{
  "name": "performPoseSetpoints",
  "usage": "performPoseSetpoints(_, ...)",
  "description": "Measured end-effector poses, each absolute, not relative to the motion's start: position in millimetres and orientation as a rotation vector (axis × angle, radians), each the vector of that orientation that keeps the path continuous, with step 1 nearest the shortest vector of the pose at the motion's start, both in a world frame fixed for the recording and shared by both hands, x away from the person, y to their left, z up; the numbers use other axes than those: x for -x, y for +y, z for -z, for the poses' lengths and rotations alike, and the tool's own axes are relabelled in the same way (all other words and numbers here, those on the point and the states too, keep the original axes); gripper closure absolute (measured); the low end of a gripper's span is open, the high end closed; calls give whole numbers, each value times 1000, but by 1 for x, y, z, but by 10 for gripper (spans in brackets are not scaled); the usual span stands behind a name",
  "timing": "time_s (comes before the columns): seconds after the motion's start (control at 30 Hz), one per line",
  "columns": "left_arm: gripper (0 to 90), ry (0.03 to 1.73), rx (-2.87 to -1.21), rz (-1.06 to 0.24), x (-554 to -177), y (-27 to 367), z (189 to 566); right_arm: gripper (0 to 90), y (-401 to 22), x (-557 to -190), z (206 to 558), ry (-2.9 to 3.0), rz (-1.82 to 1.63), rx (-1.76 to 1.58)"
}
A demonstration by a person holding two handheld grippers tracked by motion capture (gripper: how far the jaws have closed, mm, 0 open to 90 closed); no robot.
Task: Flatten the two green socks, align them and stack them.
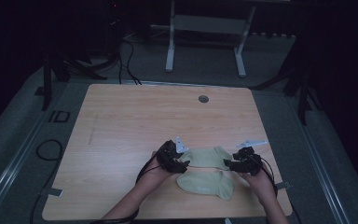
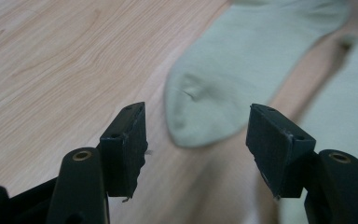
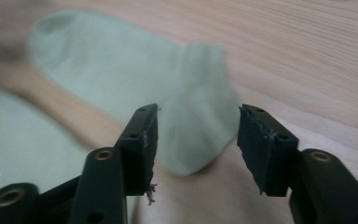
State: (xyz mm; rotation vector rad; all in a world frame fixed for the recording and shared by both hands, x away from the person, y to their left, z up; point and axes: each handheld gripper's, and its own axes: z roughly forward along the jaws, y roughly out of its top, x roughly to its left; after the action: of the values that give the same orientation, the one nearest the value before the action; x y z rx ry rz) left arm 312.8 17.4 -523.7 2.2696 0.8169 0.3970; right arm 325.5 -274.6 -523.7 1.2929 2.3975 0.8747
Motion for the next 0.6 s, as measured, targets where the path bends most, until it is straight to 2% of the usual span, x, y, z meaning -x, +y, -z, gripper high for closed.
performPoseSetpoints(0.2,417,783,-2297,-354,-289,21,525,522,-271,-294,522,2486,-888,-1195)
performPoseSetpoints(0.33,489,785,-2302,-301,-283,21,536,538,-273,-279,529,2514,-863,-1175)
performPoseSetpoints(0.43,532,777,-2327,-289,-280,18,544,545,-276,-271,535,2524,-831,-1174)
performPoseSetpoints(0.57,538,763,-2369,-302,-277,11,553,576,-278,-268,542,2517,-776,-1165)
performPoseSetpoints(0.6,567,767,-2380,-302,-278,10,555,594,-278,-268,543,2515,-767,-1163)
